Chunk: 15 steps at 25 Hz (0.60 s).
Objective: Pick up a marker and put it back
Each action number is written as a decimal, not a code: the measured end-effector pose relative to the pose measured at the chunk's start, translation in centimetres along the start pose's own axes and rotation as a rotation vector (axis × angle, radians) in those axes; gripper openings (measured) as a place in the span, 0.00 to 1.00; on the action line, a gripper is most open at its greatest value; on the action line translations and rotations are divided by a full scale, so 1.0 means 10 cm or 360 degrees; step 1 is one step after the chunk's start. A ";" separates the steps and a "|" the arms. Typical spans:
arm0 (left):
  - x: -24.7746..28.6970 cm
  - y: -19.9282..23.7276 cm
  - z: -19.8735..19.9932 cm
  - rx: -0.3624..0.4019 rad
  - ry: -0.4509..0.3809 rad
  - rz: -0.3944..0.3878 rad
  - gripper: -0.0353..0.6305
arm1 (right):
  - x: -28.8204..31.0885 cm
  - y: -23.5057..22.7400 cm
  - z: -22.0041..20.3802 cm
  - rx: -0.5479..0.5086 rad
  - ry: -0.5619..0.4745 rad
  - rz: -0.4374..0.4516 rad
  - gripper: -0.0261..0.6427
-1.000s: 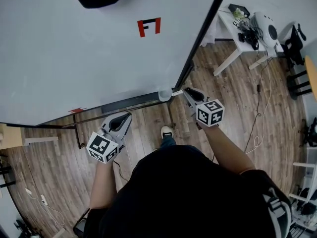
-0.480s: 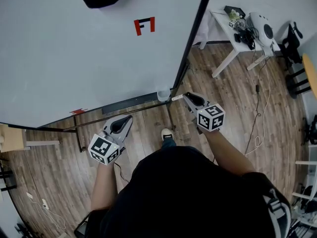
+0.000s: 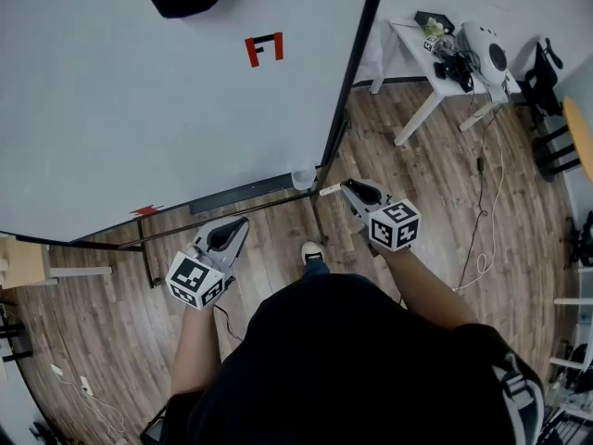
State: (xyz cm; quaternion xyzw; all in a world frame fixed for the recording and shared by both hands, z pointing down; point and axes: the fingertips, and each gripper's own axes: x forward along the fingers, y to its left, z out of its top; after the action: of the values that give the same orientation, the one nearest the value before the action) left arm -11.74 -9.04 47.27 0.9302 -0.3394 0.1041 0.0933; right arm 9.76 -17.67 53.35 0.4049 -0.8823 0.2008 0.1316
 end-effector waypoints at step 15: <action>0.02 0.12 -0.02 -0.0032 0.0006 0.0033 0.07 | 0.20 0.00 0.08 -0.0012 0.0017 0.0048 0.13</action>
State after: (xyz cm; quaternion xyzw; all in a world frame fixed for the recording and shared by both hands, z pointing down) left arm -12.42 -10.02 47.69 0.9254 -0.3499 0.1036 0.1021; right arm 8.42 -19.39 53.48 0.3901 -0.8883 0.2016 0.1348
